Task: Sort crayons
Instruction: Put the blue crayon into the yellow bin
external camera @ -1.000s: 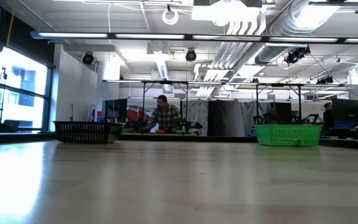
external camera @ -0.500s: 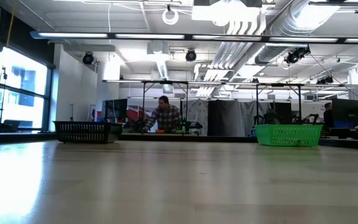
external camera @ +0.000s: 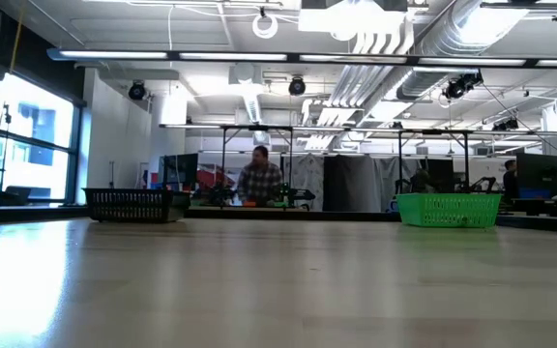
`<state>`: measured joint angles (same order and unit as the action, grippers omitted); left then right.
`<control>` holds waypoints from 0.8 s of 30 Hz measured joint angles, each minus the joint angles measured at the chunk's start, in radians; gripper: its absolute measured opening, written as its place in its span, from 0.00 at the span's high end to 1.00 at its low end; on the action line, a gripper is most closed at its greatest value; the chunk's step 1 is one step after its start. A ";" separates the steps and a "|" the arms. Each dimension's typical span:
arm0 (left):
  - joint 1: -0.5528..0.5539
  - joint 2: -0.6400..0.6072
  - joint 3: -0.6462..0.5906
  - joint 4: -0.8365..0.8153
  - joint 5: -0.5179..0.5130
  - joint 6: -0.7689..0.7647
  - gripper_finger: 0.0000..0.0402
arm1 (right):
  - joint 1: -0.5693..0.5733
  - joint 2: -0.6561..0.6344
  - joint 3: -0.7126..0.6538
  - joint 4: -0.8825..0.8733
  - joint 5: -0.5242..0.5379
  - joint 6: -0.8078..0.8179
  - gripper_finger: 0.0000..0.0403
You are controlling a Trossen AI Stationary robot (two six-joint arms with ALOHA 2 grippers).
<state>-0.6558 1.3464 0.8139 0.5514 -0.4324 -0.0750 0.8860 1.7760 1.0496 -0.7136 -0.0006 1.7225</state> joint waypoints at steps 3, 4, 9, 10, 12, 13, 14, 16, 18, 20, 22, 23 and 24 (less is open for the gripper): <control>0.000 0.000 0.000 0.000 0.000 0.000 0.85 | 0.000 0.030 0.001 0.008 -0.030 -0.018 0.85; 0.000 0.000 0.000 0.000 0.000 0.000 0.85 | 0.000 0.031 0.002 0.007 -0.031 -0.019 0.85; 0.001 0.000 0.000 0.000 0.000 0.000 0.85 | 0.000 0.033 0.001 0.009 -0.026 -0.029 0.85; 0.001 0.000 0.000 0.000 0.000 0.000 0.85 | 0.000 0.033 0.001 0.009 -0.026 -0.029 0.85; 0.001 0.000 0.000 0.001 0.000 0.000 0.85 | 0.000 0.033 0.001 0.009 -0.025 -0.029 0.85; 0.001 0.000 0.000 0.001 0.000 0.000 0.85 | 0.000 0.033 0.001 0.009 -0.022 -0.029 0.85; 0.001 0.000 0.000 0.000 0.000 0.000 0.85 | 0.000 0.033 0.001 0.009 -0.015 -0.029 0.85; 0.001 0.000 0.000 0.001 0.000 0.000 0.85 | 0.002 0.034 0.001 0.013 0.006 -0.029 0.85; 0.001 0.000 0.000 0.000 0.000 0.000 0.85 | 0.001 0.034 0.000 0.015 0.008 -0.029 0.86; 0.001 0.000 0.000 0.000 0.000 0.000 0.85 | 0.001 0.034 0.000 0.014 0.009 -0.032 0.87; 0.001 0.000 0.000 0.000 0.000 0.000 0.85 | 0.000 0.034 0.000 0.018 0.011 -0.045 0.91; 0.001 0.000 0.000 0.000 0.000 0.000 0.85 | 0.000 0.034 0.000 0.021 0.013 -0.052 0.94; 0.001 0.000 0.000 0.000 0.000 0.000 0.85 | 0.000 0.033 0.000 0.023 0.015 -0.062 0.96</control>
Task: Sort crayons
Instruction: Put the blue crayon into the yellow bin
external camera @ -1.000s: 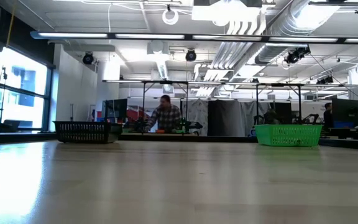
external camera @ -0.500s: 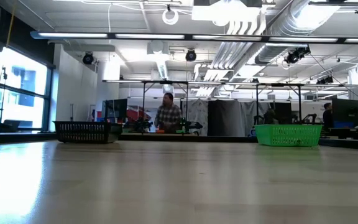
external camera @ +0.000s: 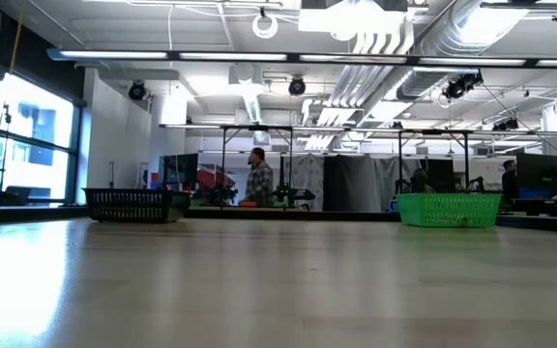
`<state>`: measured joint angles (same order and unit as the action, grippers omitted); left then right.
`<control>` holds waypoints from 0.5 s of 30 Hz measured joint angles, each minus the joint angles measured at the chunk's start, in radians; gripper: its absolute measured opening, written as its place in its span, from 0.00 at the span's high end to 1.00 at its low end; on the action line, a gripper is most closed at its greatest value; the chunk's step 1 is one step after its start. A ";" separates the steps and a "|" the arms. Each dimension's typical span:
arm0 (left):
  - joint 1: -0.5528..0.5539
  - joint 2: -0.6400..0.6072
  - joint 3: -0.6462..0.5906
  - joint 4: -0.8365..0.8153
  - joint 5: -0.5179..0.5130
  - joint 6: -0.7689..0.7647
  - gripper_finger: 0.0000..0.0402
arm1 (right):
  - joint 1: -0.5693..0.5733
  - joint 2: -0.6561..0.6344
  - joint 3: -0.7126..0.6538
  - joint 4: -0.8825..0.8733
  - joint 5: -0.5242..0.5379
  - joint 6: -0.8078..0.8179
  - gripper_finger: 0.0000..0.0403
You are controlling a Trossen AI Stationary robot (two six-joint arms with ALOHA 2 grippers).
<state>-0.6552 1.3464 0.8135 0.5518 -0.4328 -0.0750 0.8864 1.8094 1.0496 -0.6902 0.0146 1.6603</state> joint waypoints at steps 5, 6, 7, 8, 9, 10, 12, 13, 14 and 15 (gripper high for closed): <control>0.000 0.000 0.000 0.000 0.000 0.000 0.85 | -0.002 0.000 0.005 0.030 0.013 -0.033 0.98; 0.000 0.000 0.000 0.000 0.000 0.000 0.85 | -0.002 0.000 0.011 0.030 0.017 -0.046 0.98; 0.000 0.000 0.000 0.000 0.000 0.000 0.85 | -0.003 -0.001 0.019 0.032 0.023 -0.064 0.99; 0.000 0.000 0.000 0.000 0.000 0.000 0.85 | -0.003 -0.005 0.030 0.037 0.038 -0.074 0.99; 0.000 0.000 0.000 0.000 0.000 0.000 0.85 | -0.003 -0.016 0.041 0.038 0.058 -0.090 0.99; 0.000 0.000 0.000 0.000 0.000 0.000 0.85 | -0.004 -0.027 0.054 0.037 0.083 -0.102 0.99; 0.000 0.000 0.000 0.000 0.000 -0.002 0.85 | -0.004 -0.050 0.077 0.032 0.148 -0.141 0.99; -0.001 0.000 0.000 0.000 0.000 -0.002 0.85 | -0.004 -0.063 0.088 0.025 0.194 -0.165 0.99; -0.001 0.000 0.000 0.000 0.000 -0.002 0.85 | -0.004 -0.078 0.101 0.016 0.253 -0.196 0.99; 0.000 0.000 0.000 0.000 0.000 -0.002 0.85 | -0.003 -0.093 0.116 0.015 0.324 -0.235 0.99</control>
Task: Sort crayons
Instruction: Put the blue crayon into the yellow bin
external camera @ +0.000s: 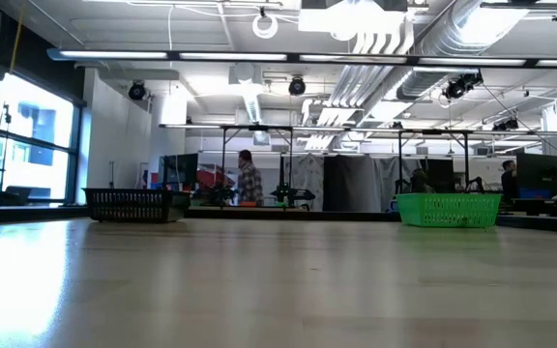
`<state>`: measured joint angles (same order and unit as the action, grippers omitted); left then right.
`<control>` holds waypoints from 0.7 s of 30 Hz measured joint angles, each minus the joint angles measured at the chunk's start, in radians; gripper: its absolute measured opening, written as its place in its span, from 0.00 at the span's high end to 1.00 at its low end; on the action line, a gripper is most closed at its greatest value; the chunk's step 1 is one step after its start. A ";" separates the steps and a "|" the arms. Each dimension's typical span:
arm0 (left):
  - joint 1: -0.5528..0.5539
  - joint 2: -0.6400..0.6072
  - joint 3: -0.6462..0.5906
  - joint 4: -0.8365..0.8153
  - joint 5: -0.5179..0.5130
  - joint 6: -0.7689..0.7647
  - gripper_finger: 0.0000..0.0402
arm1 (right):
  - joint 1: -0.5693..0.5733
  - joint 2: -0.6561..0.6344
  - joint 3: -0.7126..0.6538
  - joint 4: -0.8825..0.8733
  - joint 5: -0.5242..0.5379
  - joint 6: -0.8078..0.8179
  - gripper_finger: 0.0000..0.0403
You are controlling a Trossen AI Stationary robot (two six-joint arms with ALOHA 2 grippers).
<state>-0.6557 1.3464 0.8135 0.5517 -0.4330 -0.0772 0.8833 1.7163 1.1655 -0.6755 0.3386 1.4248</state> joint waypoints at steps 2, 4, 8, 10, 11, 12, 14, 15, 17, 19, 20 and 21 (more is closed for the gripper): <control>0.000 0.000 0.000 0.000 0.000 0.000 0.85 | 0.000 -0.028 0.029 0.006 0.164 -0.098 0.99; 0.000 0.000 0.000 0.000 0.000 0.001 0.85 | -0.002 -0.045 0.055 0.012 0.329 -0.207 0.99; 0.000 0.000 0.000 -0.001 0.000 0.001 0.85 | -0.016 -0.052 0.118 0.041 0.573 -0.427 1.00; 0.000 0.000 0.000 -0.007 0.000 0.002 0.85 | -0.025 -0.053 0.138 0.061 0.649 -0.538 1.00; 0.000 0.000 0.000 -0.011 0.000 0.002 0.85 | -0.027 -0.053 0.148 0.063 0.681 -0.583 1.00; 0.000 0.000 0.000 -0.016 0.000 0.005 0.85 | -0.032 -0.053 0.156 0.063 0.708 -0.620 1.00; 0.000 0.000 0.000 -0.034 -0.001 0.034 0.85 | -0.041 -0.053 0.168 0.066 0.742 -0.670 1.00; 0.000 0.000 0.000 -0.043 -0.001 0.052 0.85 | -0.047 -0.053 0.169 0.066 0.753 -0.687 1.00; 0.001 0.008 0.000 -0.057 -0.009 0.069 0.85 | -0.064 -0.053 0.169 0.066 0.758 -0.704 1.00; 0.005 0.032 0.000 -0.060 -0.042 0.070 0.85 | -0.083 -0.053 0.169 0.068 0.759 -0.708 1.00; 0.007 0.048 -0.001 -0.061 -0.054 0.070 0.85 | -0.093 -0.053 0.168 0.076 0.759 -0.710 1.00; 0.007 0.064 -0.001 -0.060 -0.059 0.063 0.85 | -0.102 -0.053 0.167 0.082 0.759 -0.716 1.00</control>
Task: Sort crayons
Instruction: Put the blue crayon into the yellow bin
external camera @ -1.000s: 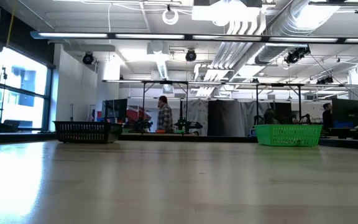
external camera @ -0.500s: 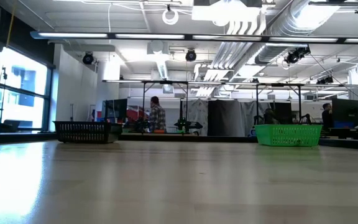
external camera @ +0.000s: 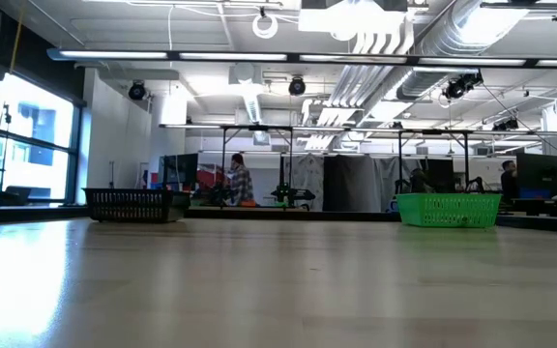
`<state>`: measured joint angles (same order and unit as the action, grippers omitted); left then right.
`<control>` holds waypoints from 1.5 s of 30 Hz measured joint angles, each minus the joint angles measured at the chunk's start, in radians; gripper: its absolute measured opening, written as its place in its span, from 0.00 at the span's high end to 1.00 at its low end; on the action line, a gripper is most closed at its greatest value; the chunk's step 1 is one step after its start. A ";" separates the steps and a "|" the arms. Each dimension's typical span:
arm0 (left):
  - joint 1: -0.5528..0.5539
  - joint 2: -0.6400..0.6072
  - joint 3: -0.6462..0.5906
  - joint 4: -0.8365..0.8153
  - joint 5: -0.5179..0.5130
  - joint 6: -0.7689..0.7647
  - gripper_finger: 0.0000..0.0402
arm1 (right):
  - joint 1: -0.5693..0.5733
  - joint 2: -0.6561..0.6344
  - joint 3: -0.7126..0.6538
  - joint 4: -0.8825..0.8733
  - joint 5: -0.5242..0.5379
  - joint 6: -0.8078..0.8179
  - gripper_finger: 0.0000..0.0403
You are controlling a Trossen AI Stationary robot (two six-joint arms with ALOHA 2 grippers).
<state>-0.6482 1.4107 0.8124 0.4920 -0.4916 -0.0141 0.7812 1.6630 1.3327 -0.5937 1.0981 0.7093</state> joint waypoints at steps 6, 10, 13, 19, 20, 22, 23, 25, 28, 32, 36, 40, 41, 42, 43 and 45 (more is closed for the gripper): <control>0.001 0.079 0.000 0.048 0.019 -0.007 0.85 | -0.036 0.000 -0.001 0.142 -0.024 -0.137 1.00; 0.001 0.083 0.000 0.097 0.090 0.023 0.85 | -0.042 0.000 -0.001 0.302 -0.083 -0.270 1.00; 0.001 0.082 0.000 0.152 0.163 0.054 0.85 | -0.042 0.000 -0.001 0.404 -0.142 -0.354 1.00; 0.000 0.082 0.000 0.215 0.335 0.105 0.85 | -0.042 0.000 -0.002 0.529 -0.267 -0.453 1.00; 0.000 0.082 0.000 0.215 0.335 0.109 0.85 | -0.042 0.000 -0.002 0.549 -0.286 -0.463 1.00; 0.001 0.082 0.000 0.212 0.332 0.122 0.85 | -0.038 0.000 -0.002 0.583 -0.320 -0.485 1.00; 0.003 0.082 0.000 0.213 0.332 0.131 0.85 | -0.035 0.000 -0.002 0.604 -0.332 -0.501 1.00; 0.013 0.088 0.000 0.218 0.338 0.147 0.85 | -0.026 0.000 -0.002 0.635 -0.345 -0.528 1.00; 0.039 0.105 0.001 0.212 0.387 0.149 0.85 | -0.011 0.000 -0.002 0.661 -0.347 -0.559 1.00; 0.090 0.132 0.001 0.218 0.453 0.147 0.81 | 0.001 0.000 -0.002 0.667 -0.347 -0.579 1.00; 0.141 0.153 0.001 0.256 0.481 0.148 0.74 | 0.001 0.000 -0.002 0.666 -0.347 -0.579 1.00; 0.180 0.150 0.001 0.285 0.487 0.147 0.66 | 0.000 0.000 -0.002 0.666 -0.347 -0.585 1.00; 0.185 0.152 0.001 0.302 0.487 0.147 0.65 | 0.000 0.000 -0.002 0.666 -0.347 -0.592 1.00; 0.187 0.152 0.001 0.324 0.487 0.147 0.63 | -0.002 0.000 -0.002 0.666 -0.347 -0.600 1.00; 0.190 0.151 0.003 0.335 0.488 0.148 0.62 | -0.003 0.000 -0.002 0.666 -0.346 -0.605 1.00; 0.192 0.150 0.008 0.330 0.488 0.147 0.60 | -0.009 0.000 -0.002 0.666 -0.338 -0.606 1.00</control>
<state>-0.4562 1.5602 0.8203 0.8217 -0.0032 0.1326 0.7717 1.6630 1.3308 0.0719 0.7598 0.1036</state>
